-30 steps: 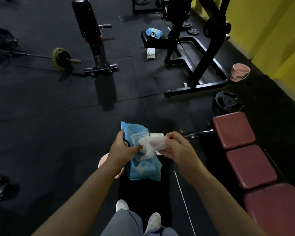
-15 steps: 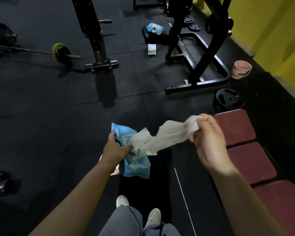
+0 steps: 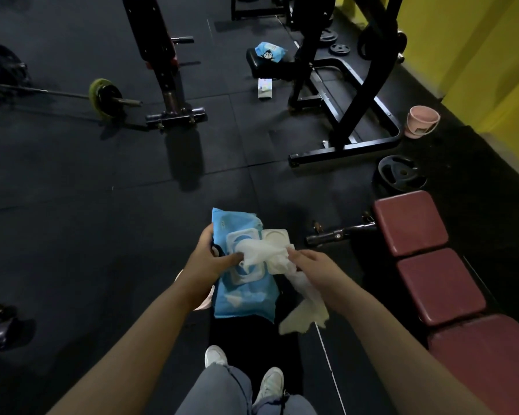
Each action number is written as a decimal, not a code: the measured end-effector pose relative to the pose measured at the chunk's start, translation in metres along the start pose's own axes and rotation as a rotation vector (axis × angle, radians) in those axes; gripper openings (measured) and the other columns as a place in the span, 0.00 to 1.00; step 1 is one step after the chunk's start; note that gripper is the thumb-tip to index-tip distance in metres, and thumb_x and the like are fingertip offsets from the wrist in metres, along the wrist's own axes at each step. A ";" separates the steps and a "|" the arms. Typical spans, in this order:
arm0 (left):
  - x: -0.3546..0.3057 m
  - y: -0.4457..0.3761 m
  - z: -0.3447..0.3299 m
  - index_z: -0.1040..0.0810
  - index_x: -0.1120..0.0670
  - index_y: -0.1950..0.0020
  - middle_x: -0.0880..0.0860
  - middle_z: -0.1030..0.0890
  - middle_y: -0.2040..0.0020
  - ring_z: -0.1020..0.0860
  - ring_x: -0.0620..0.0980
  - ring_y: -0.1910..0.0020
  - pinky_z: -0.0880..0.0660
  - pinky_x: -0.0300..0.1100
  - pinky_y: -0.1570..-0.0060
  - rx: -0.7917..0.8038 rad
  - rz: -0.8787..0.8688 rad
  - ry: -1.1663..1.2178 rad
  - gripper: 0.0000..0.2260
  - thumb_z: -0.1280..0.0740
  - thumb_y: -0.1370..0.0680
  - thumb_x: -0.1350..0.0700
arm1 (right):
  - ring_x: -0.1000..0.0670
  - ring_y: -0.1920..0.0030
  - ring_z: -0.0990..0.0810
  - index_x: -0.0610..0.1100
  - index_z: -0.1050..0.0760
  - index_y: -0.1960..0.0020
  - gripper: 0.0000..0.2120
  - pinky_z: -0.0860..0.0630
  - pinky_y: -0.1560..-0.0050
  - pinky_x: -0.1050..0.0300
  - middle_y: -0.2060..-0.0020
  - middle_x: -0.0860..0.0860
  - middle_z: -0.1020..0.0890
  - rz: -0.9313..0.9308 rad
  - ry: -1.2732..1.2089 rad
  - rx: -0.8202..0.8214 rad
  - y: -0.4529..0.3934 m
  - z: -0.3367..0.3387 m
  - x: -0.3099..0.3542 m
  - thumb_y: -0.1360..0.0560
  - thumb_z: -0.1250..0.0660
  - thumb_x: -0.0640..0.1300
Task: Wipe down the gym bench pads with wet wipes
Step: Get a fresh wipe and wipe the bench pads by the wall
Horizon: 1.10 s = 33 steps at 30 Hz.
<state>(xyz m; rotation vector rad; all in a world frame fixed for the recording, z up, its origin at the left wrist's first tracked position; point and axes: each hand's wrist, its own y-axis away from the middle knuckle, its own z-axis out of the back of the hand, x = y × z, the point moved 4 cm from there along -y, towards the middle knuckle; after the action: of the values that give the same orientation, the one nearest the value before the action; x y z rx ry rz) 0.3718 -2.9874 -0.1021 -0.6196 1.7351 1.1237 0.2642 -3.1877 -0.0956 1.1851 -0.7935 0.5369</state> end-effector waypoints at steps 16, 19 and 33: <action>-0.039 0.035 -0.024 0.25 0.43 0.34 0.35 0.27 0.37 0.29 0.40 0.36 0.28 0.46 0.36 -0.023 -0.616 -0.720 0.18 0.30 0.23 0.51 | 0.53 0.64 0.17 0.47 0.17 0.55 0.08 0.23 0.67 0.60 0.63 0.49 0.15 0.167 -0.301 0.070 0.018 -0.003 0.019 0.21 0.34 0.43; -0.040 0.042 -0.039 0.18 0.48 0.40 0.40 0.23 0.41 0.33 0.41 0.41 0.28 0.53 0.40 -0.032 -0.797 -0.956 0.14 0.28 0.25 0.49 | 0.54 0.66 0.18 0.47 0.18 0.56 0.09 0.23 0.67 0.62 0.64 0.50 0.16 0.175 -0.322 0.049 0.020 -0.003 0.022 0.21 0.35 0.42; -0.033 0.039 -0.025 0.19 0.45 0.52 0.39 0.18 0.57 0.20 0.43 0.57 0.27 0.49 0.46 -0.187 -0.728 -0.937 0.06 0.25 0.27 0.51 | 0.46 0.55 0.15 0.49 0.16 0.55 0.08 0.20 0.58 0.52 0.54 0.44 0.15 0.071 -0.534 0.185 0.027 -0.010 0.022 0.22 0.34 0.44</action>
<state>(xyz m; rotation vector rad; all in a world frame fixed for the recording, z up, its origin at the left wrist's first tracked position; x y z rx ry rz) 0.3444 -2.9947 -0.0526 -0.6154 0.5277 0.8270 0.2605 -3.1701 -0.0639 1.5024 -1.2639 0.3563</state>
